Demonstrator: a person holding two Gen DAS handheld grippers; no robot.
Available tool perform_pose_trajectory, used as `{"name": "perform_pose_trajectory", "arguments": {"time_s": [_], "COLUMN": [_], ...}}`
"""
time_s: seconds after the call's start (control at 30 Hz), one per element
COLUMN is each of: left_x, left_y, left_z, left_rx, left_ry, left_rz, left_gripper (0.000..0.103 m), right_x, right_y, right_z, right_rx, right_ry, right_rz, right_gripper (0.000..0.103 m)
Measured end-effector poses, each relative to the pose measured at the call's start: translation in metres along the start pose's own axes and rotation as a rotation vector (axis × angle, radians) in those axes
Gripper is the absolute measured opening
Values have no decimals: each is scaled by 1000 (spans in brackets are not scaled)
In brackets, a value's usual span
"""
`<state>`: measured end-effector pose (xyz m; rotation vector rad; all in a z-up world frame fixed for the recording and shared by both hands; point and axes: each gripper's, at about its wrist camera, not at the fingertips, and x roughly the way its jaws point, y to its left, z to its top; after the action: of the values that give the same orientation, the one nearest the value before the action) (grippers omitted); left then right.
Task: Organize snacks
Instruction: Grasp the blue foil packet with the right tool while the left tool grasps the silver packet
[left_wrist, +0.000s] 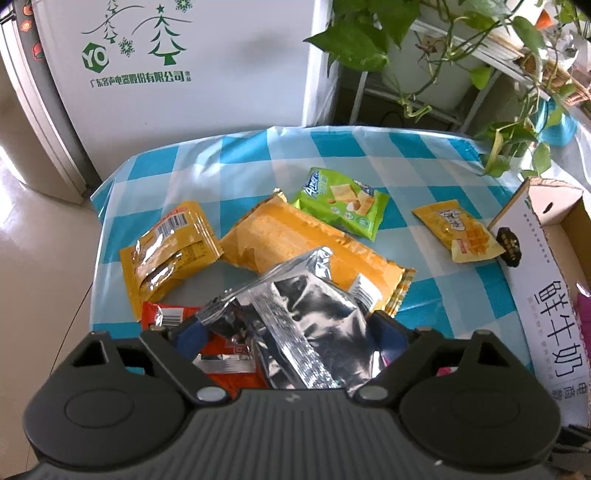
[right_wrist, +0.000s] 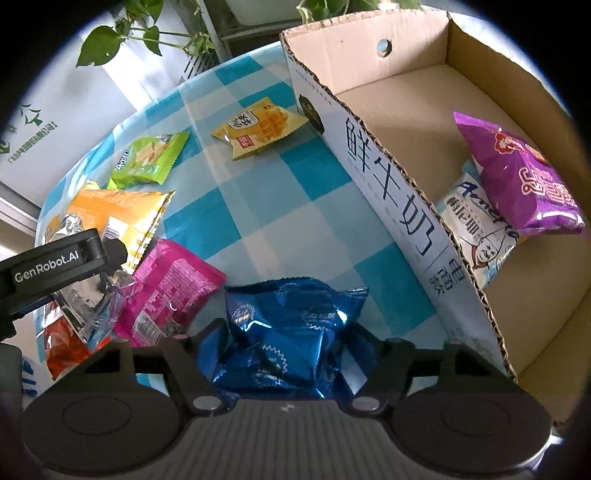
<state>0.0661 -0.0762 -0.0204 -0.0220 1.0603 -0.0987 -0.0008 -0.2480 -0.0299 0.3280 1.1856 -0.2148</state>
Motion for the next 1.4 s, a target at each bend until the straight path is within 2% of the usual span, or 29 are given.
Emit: {"name": "perform_pose_trajectory", "arguments": {"time_s": [0.13, 0.2, 0.4, 1.0, 1.4], "left_x": [-5, -7, -12, -24, -36], "left_y": [4, 5, 11, 19, 18], "left_z": [-2, -3, -5, -16, -17], "left_rx": [5, 14, 16, 53, 66], "left_ry": [-11, -16, -22, -48, -96], "left_rz": [-26, -42, -67, -108, -114], "left_gripper": [83, 76, 72, 71, 70], "right_x": [-1, -2, -8, -19, -33], "right_y": [0, -1, 0, 5, 10], "right_z": [1, 1, 2, 6, 10], "right_rx": [-15, -12, -29, -74, -111], "right_ry": [0, -1, -30, -84, -145], "right_rz": [40, 64, 80, 103, 108], "right_gripper": [74, 73, 73, 73, 73]}}
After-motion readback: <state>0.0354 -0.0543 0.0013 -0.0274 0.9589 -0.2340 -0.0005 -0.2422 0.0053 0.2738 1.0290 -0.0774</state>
